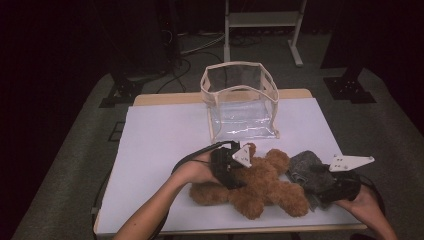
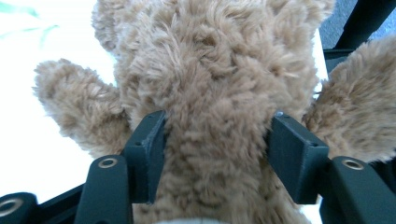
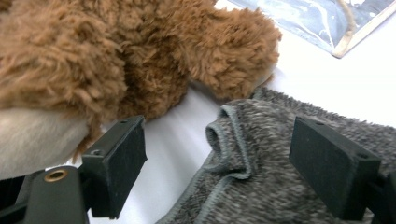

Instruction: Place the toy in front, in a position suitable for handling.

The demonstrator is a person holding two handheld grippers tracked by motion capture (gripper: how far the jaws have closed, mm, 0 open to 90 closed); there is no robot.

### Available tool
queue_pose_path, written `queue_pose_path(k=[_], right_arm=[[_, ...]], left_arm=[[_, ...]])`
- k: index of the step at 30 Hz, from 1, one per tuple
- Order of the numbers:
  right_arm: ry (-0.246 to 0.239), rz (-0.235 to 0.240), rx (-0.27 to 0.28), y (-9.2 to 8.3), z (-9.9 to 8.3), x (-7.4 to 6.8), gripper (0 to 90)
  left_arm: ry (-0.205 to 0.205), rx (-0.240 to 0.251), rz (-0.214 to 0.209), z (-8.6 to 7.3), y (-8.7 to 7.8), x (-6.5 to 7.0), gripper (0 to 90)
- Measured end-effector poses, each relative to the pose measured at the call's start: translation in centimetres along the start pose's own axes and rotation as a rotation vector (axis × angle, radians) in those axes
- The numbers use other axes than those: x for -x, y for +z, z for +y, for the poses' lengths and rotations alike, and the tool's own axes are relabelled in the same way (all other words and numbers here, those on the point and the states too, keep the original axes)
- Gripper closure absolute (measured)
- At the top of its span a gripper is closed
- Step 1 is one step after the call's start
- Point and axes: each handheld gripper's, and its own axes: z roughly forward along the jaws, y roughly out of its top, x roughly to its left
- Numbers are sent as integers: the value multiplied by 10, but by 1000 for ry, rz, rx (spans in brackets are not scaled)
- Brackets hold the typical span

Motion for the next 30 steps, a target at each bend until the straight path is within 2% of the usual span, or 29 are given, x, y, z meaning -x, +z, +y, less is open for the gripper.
queue_pose_path(k=[4, 6, 8, 10, 12, 15, 20, 26, 28, 29, 30], right_arm=[[-3, -3, -26, 2, 2, 6, 175], [-5, -3, -34, 2, 3, 8, 175], [-9, -7, -60, 5, 6, 14, 178], [-13, -6, -70, 6, 7, 16, 178], [-16, -5, -104, 10, 11, 23, 180], [-19, 8, -112, 10, 13, 28, 217], [5, 4, -104, 5, 15, 39, 231], [35, -3, -113, 2, 11, 50, 299], [47, -15, -128, 3, 10, 53, 329], [55, -3, -141, 8, 9, 55, 376], [54, -2, -156, 12, 8, 55, 383]], left_arm=[[4, 11, 11, -3, -9, 3, 348], [-10, 15, 17, -6, -15, 2, 349], [-26, -11, 26, -14, -18, -1, 348], [-32, -17, 28, -16, -19, -2, 348], [-52, 2, 34, -23, -25, -3, 348], [-59, 15, 33, -27, -29, -4, 348], [-52, 10, 36, -28, -33, -3, 348], [-50, -3, 57, -31, -41, -3, 345], [-57, -15, 61, -34, -43, -4, 345], [-64, -22, 64, -37, -43, -4, 345], [-67, -20, 67, -38, -43, -4, 344]])
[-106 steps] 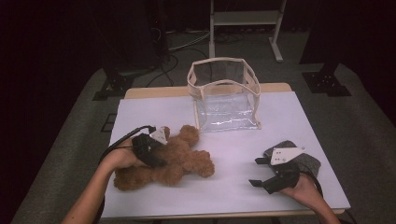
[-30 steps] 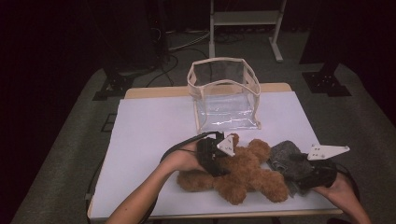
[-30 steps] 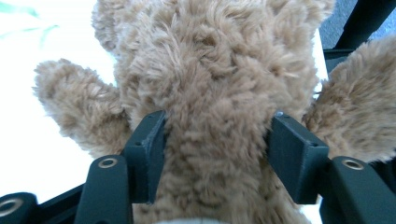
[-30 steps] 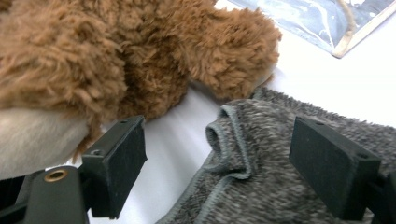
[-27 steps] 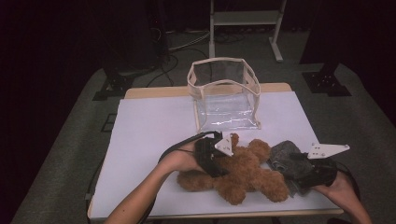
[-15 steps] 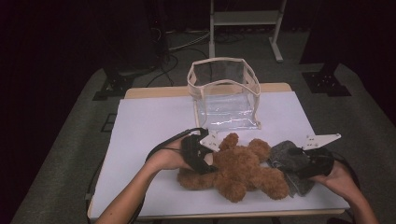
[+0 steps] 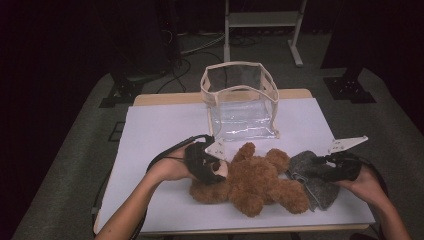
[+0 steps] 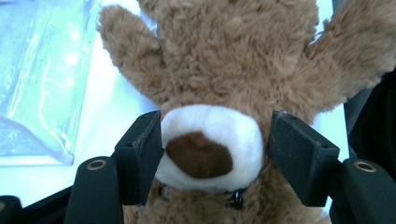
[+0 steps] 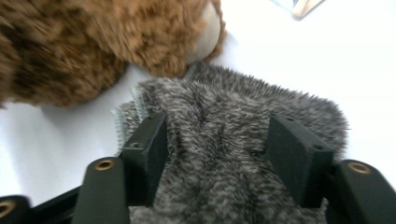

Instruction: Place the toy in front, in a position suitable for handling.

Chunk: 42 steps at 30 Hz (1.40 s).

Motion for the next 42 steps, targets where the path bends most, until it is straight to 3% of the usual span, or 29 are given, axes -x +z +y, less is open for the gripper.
queue_pose_path(k=[8, 10, 11, 14, 18, 19, 20, 27, 33, 38, 42], right_arm=[[-17, 13, -43, 30, 7, -5, 360], [-39, -5, -66, 39, 8, -9, 333], [-62, -38, -75, 46, 8, -15, 331], [-73, -72, -82, 47, 8, -19, 362], [-56, -78, -80, 47, 7, -20, 447], [-55, -79, -82, 46, 7, -20, 498], [-54, -79, -88, 43, 7, -19, 617], [-46, -80, -110, 36, 5, -19, 765], [-30, -71, -109, 19, -8, -15, 782], [-32, -83, -132, 5, -17, -14, 782], [32, -110, -94, -13, -35, -6, 773]], left_arm=[[-8, 19, -2, -5, 2, 1, 334], [-7, 22, -3, -5, 2, 2, 331], [-8, 22, -4, -6, 2, 2, 326], [-6, 19, -3, -5, 3, 3, 315], [-6, 19, 3, -5, 3, 6, 303], [-2, 20, 7, -5, 3, 6, 303], [4, 18, 12, -5, 2, 7, 305], [-16, 6, 19, -16, -1, 9, 290], [-47, 30, 3, -27, -2, 8, 284], [-50, 14, 2, -30, -3, 9, 283], [-49, 0, 0, -28, -2, 10, 282]])
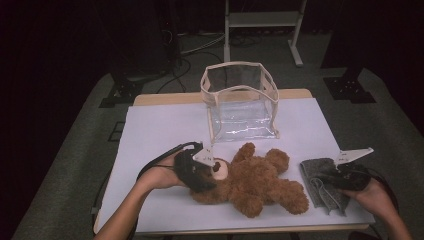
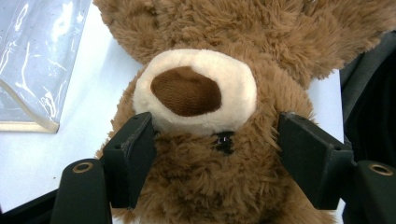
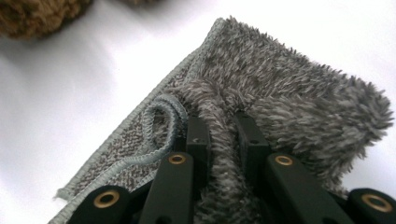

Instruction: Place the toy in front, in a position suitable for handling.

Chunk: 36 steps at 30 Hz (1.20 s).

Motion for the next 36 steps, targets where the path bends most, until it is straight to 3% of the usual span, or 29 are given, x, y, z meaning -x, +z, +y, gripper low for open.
queue_pose_path(k=[2, 3, 7, 12, 15, 18, 19, 20, 21, 27, 29, 30, 32, 36], right_arm=[[14, 3, 12, -1, -2, 0, 756], [21, 16, 43, -4, -3, -1, 752], [-3, 18, 48, -7, 1, -3, 754], [3, 16, 100, -15, 26, 0, 728], [30, 11, 112, -3, 36, 3, 668], [60, 11, 78, 18, 41, 7, 566], [60, 11, 78, 18, 41, 7, 566], [71, 32, 58, 28, 44, 6, 485], [58, 45, 44, 31, 47, 5, 451], [5, 3, -55, 50, 59, -3, 352], [3, -8, -60, 52, 59, -5, 355], [-35, -48, -71, 55, 61, -9, 378], [-30, -54, -74, 55, 61, -10, 391], [-26, -58, -81, 55, 62, -10, 522]], left_arm=[[0, -5, 1, 1, 0, 0, 282], [4, -14, 0, 2, 1, -1, 280], [9, -22, 0, 4, 1, 0, 277], [11, -22, -3, 3, 1, -1, 275], [12, -18, -4, 3, 1, -1, 264], [16, -12, -4, 2, 1, 0, 260], [16, -12, -4, 2, 1, 0, 260], [16, -14, -7, 1, 1, 0, 259], [16, -13, -8, 1, 1, 0, 259], [13, -11, -11, 1, 2, 1, 258], [13, -11, -12, 0, 2, 1, 257], [12, -11, -12, 1, 3, 2, 257], [12, -12, -10, 1, 3, 2, 255], [22, -15, 3, 1, 4, 6, 247]])
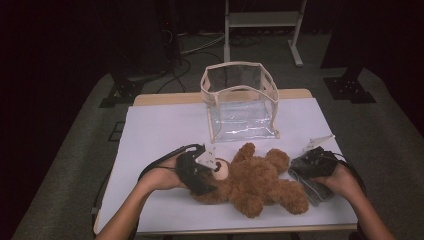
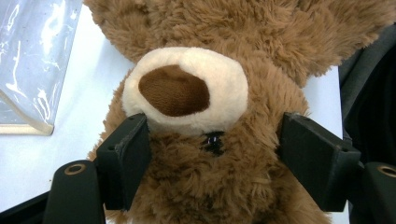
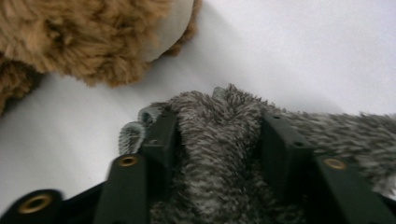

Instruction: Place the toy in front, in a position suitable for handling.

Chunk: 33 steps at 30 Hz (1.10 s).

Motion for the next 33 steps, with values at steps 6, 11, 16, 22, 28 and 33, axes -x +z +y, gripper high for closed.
queue_pose_path(k=[6, 11, 16, 22, 28, 33], right_arm=[[1, -25, -20, -1, 4, 2, 726], [1, -25, 7, -4, 1, 3, 770], [38, 22, 48, -13, -9, 8, 774], [42, 40, 82, -31, -21, 9, 774], [28, 125, 201, -80, -20, 1, 772], [-33, 196, 259, -100, 1, -16, 770]], left_arm=[[-7, 16, -2, -4, 1, 1, 240], [-8, 20, -5, -7, 1, 2, 235], [-15, 27, -7, -8, 2, 1, 236], [-12, 13, -8, -6, 2, 0, 236], [-18, 2, -9, -4, 2, 0, 236], [-22, -4, -16, -4, 3, 0, 240]])
